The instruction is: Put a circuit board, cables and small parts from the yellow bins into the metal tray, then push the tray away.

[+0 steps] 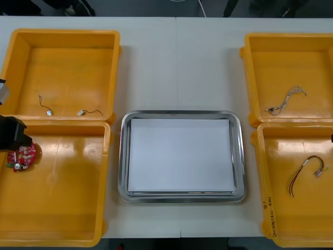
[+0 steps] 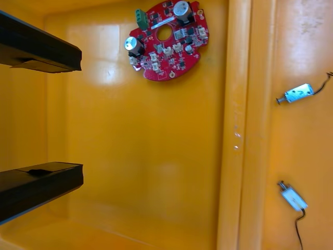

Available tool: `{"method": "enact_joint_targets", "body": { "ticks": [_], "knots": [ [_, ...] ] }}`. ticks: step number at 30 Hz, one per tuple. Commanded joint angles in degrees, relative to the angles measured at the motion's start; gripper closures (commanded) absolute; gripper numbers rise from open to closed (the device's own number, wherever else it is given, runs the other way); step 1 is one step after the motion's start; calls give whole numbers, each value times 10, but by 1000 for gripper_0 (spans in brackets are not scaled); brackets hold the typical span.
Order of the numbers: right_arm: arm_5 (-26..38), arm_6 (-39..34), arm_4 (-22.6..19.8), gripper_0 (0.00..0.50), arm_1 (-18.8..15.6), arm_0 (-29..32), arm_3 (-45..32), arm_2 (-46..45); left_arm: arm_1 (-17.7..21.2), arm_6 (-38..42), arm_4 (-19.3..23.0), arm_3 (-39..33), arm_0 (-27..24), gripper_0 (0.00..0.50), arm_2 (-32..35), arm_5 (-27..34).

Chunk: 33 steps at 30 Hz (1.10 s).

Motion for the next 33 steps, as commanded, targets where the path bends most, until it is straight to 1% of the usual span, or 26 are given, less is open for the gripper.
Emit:
{"method": "enact_joint_targets", "body": {
  "ticks": [1,7,11,19,23,27,31,33],
  "knots": [
    [-34,-35,18,0,35,9,19,2,32,-84,0,-3,27,0,20,3],
    [-71,-56,25,0,53,10,59,-3,32,-96,-8,-3,51,0,22,3],
    [-83,-103,28,0,59,10,77,2,32,-104,-14,-3,69,0,22,-27],
    [-100,-175,40,0,61,24,77,16,32,-120,-26,-2,103,0,23,-85],
    [-102,-208,45,0,68,27,79,21,32,-129,-37,1,123,0,23,-123],
    [-102,-240,53,0,79,28,79,22,32,-142,-37,10,142,0,23,-160],
    [-108,-253,58,0,84,32,80,26,32,-172,-36,28,148,0,23,-184],
    [-118,-255,58,0,90,32,92,27,32,-195,-33,48,151,0,23,-203]
  ]
}}
